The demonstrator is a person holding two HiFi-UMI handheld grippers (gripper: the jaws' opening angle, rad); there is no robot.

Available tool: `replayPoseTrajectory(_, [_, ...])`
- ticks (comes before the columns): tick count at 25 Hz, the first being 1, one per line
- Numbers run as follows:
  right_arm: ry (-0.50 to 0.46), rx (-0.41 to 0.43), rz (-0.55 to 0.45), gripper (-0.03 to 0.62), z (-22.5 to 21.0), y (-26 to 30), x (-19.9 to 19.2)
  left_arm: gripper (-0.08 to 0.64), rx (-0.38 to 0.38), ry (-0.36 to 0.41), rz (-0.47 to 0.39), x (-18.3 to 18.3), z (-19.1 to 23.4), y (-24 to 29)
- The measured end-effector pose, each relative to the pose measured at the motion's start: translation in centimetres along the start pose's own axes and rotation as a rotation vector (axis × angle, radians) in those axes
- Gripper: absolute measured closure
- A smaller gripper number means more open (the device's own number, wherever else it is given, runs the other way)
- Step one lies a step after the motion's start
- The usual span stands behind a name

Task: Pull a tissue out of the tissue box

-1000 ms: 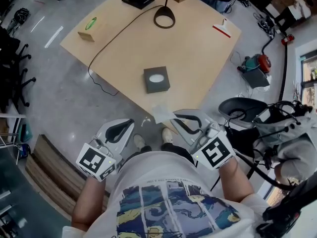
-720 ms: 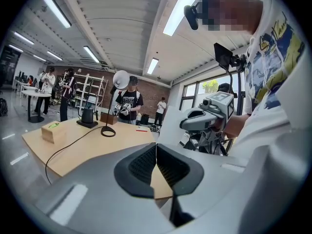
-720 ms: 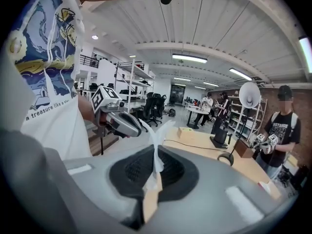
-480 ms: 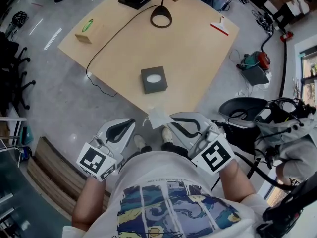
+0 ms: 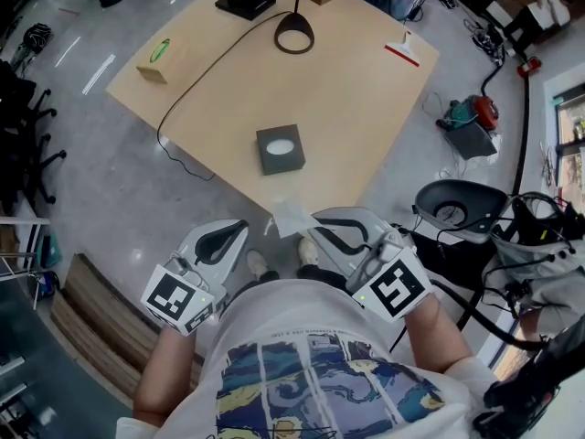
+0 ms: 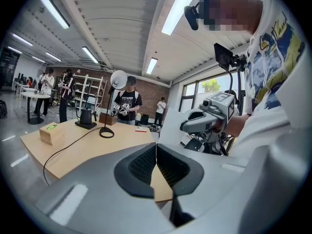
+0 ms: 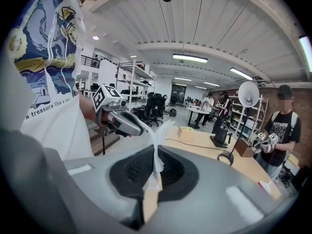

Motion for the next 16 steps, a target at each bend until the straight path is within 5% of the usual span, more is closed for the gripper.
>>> replayPoseTrajectory(16, [-0.007,0.019,-0.010,0.589,-1.0,-0.8,-0.7,0.554,0.014,-0.006,-0.001,-0.1,-0.8,1.4])
Point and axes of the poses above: the fingertips, and each gripper's own axes: y forward along the fingers, z to its left, x out of its top, the point moved 10 cm from there along -y, backward along the fingers, and after that the axes turned 4 degrees about -y, right-handed, at the moved point
